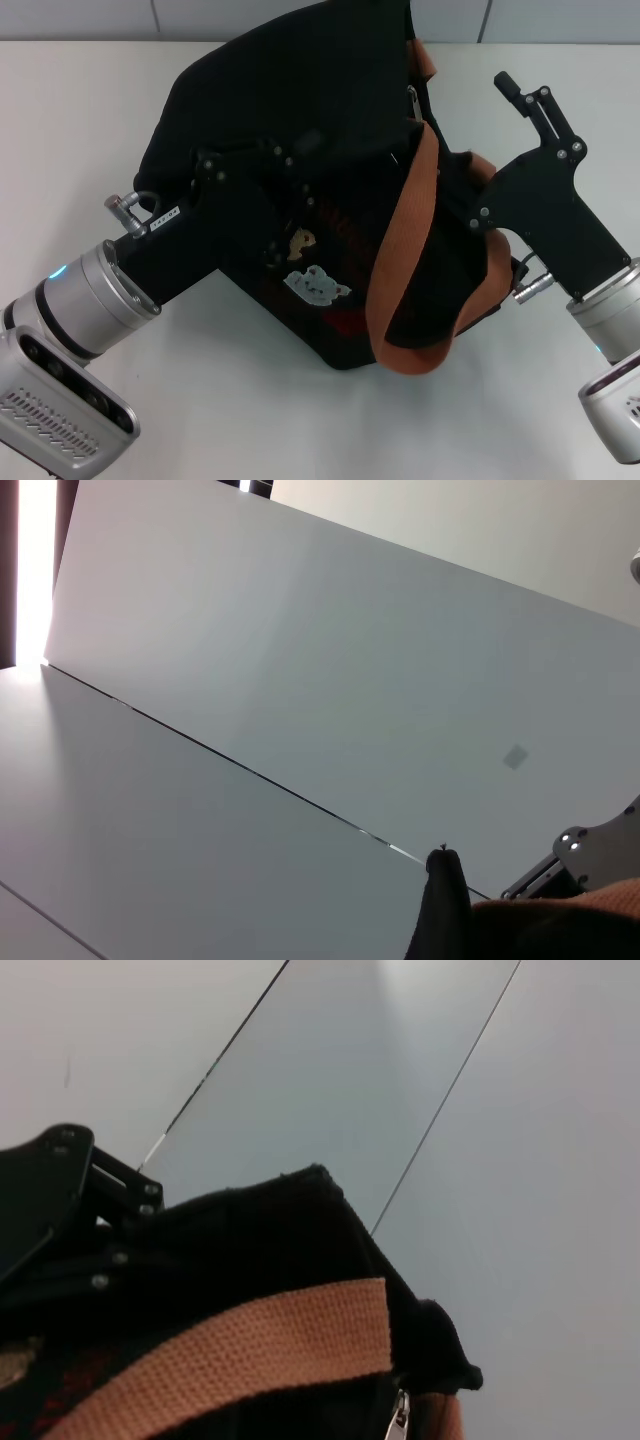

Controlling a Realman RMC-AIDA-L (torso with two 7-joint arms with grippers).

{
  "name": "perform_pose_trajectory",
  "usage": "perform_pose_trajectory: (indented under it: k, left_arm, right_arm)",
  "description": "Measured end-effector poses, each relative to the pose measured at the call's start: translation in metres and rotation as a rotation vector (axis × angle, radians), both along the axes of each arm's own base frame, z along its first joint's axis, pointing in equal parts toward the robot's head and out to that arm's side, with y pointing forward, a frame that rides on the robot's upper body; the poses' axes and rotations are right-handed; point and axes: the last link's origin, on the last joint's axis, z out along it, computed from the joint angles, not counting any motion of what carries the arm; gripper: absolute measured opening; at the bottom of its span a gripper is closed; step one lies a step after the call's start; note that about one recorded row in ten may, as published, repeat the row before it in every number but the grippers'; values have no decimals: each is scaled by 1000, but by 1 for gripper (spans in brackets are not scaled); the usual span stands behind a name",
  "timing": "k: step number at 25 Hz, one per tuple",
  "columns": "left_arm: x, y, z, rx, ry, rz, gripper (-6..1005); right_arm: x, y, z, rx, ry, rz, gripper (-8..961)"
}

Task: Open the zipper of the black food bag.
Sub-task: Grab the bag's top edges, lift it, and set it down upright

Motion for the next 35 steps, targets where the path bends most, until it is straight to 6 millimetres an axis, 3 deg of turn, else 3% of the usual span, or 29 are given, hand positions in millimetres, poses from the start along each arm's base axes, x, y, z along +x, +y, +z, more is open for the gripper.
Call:
perform_pose_trajectory:
  k: [24,35]
  left_arm:
    - [3,0,-2,-11,-6,-10,89]
    - [2,0,-1,-6,0,-7,89]
  right_arm:
    - [-26,12,-4,111,-60,60,832]
    - [-17,-26,-10,48,-29,102,831]
